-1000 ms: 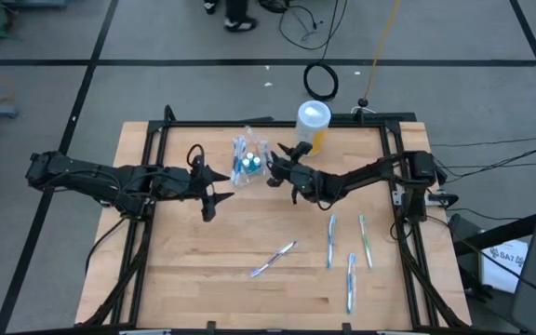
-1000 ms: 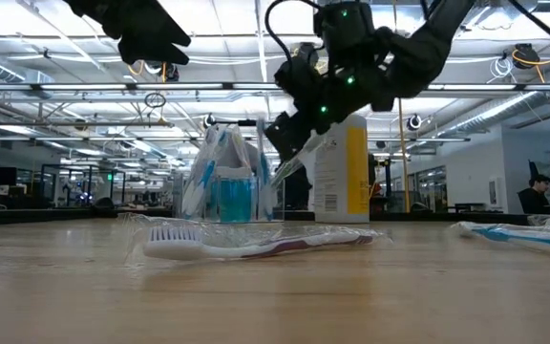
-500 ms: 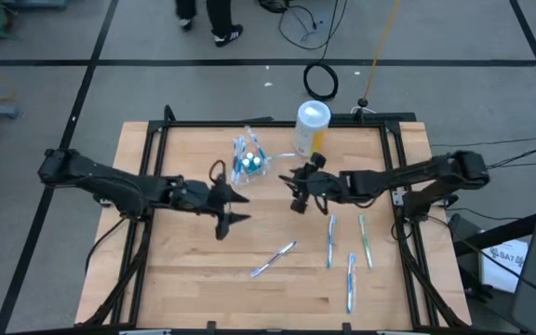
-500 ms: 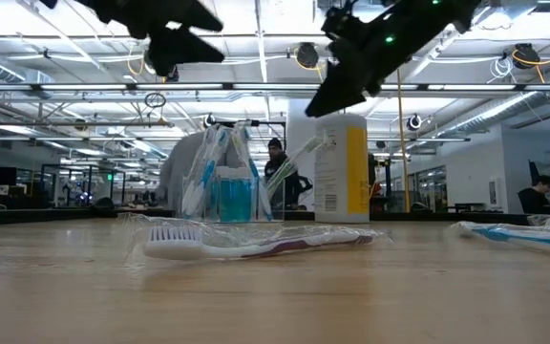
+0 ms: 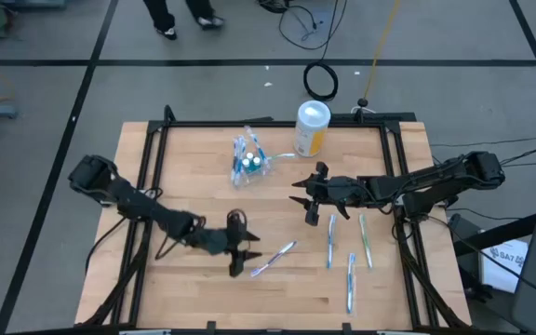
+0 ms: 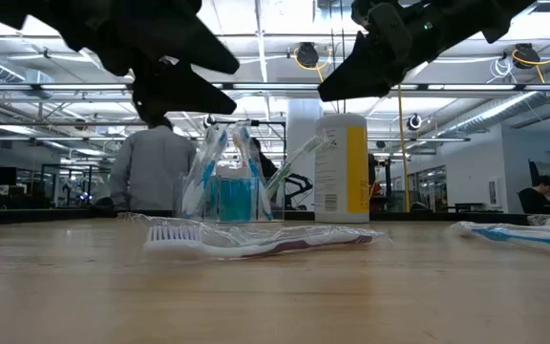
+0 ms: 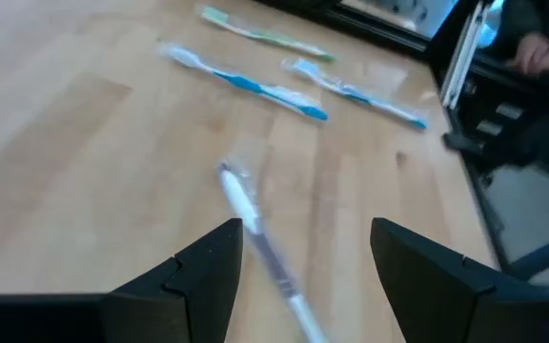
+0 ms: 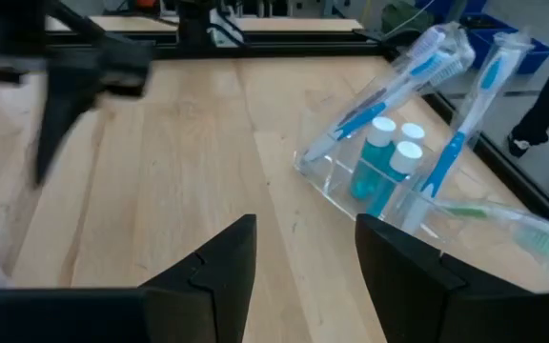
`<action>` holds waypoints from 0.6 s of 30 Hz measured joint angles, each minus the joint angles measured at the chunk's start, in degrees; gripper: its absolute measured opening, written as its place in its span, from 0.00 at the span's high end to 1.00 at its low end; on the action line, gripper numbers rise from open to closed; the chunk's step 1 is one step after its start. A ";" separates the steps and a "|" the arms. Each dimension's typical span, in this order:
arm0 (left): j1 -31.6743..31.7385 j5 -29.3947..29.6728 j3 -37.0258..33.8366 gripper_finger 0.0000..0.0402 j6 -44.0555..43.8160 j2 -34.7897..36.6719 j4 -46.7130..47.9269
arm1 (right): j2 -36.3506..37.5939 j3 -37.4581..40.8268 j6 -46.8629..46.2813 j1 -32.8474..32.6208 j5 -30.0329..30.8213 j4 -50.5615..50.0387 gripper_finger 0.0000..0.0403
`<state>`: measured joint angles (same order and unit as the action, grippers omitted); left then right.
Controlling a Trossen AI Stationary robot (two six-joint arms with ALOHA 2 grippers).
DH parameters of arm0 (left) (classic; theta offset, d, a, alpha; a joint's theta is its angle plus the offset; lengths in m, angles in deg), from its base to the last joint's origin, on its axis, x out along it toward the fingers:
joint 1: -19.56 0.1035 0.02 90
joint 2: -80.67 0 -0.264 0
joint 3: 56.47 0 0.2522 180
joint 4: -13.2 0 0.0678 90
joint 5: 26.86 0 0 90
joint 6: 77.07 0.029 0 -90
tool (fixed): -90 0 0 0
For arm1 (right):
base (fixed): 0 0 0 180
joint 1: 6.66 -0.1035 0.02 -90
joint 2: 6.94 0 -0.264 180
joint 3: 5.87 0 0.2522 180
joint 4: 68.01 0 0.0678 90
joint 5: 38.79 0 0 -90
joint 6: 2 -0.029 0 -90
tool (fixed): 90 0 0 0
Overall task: Pick & Place toothbrushing station
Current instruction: Put the purple toothbrush into the transparent organizer
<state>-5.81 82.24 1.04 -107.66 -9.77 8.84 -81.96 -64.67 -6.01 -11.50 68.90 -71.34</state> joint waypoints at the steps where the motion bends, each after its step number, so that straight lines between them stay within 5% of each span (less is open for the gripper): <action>1: -1.05 1.11 0.44 0.40 -1.99 -1.48 -0.88 | 0.00 0.02 -0.38 -0.10 0.04 -0.17 0.58; 18: -9.98 9.72 14.03 0.41 -29.22 -24.66 10.37 | -0.07 0.07 -10.88 -1.79 -0.02 -0.40 0.58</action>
<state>-15.79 91.95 15.07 -136.88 -34.43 19.21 -82.03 -64.60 -16.89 -13.29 68.88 -71.74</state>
